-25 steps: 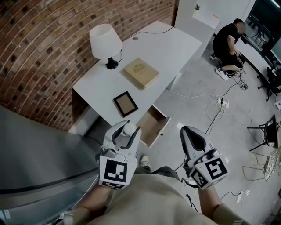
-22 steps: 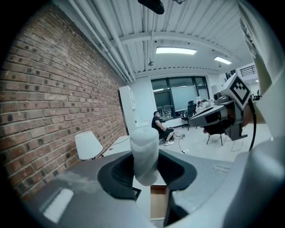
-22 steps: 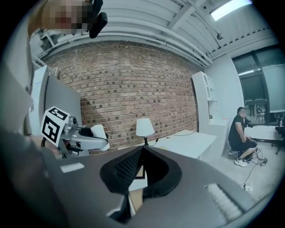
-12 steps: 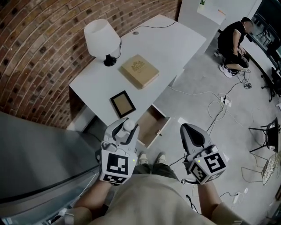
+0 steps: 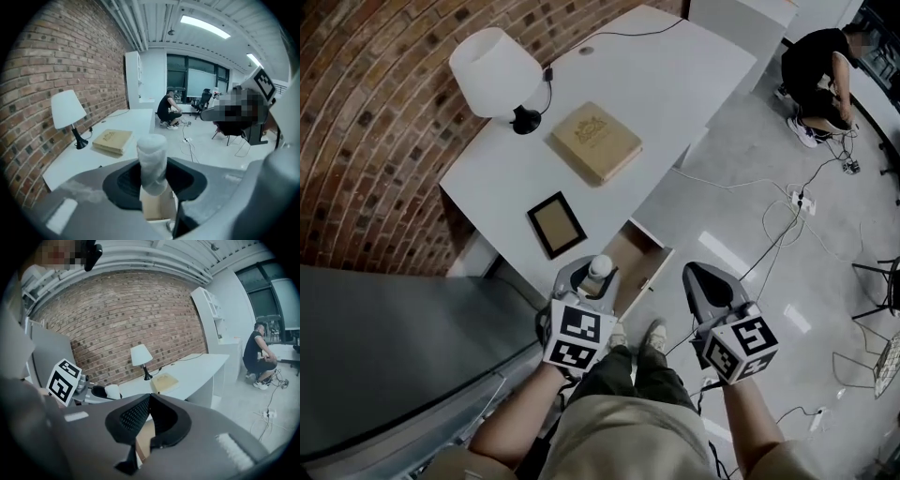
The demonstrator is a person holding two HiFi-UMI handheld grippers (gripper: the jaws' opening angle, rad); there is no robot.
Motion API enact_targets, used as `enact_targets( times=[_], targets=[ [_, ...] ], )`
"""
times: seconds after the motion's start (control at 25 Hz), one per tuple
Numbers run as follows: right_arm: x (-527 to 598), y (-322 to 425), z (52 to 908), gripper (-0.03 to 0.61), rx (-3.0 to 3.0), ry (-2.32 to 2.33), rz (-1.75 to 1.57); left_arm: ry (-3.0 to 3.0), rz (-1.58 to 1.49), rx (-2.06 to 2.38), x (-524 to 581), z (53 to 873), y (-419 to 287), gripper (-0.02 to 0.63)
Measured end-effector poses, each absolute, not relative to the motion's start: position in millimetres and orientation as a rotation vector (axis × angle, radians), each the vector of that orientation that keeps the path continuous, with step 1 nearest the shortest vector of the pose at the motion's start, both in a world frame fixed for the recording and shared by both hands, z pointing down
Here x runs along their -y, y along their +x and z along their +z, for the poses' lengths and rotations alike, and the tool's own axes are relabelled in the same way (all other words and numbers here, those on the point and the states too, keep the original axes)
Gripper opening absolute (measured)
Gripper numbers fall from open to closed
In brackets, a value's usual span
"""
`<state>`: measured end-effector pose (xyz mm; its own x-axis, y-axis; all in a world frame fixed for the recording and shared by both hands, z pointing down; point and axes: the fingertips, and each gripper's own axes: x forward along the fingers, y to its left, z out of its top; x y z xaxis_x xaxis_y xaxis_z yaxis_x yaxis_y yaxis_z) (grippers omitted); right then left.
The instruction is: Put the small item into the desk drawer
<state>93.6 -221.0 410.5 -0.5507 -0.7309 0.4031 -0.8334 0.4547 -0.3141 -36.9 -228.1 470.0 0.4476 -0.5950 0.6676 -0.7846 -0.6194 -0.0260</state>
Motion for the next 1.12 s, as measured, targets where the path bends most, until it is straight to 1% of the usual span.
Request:
enact_targets(
  times=[0.44,0.68,0.88,1.12],
  targets=[
    [244.6,100.8,565.6,0.004,2.372,1.286,0.904,2.206,1.105,0.991,241.6,653.5,3.5,0.147],
    [239.6,101.0,639.5,0.005,2.313,1.243,0.995,2.043,1.167,0.937,236.4,746.9,-0.3,0.149],
    [239.9,97.7,689.7,0.003,2.29,1.197,1.014,1.954,1.197,0.91,241.5,804.3,-6.3,0.149],
    [240.0,95.8,725.9,0.003,2.284,1.178,1.049,1.838,1.199,0.87,241.0,856.6,-10.0,0.152]
  ],
)
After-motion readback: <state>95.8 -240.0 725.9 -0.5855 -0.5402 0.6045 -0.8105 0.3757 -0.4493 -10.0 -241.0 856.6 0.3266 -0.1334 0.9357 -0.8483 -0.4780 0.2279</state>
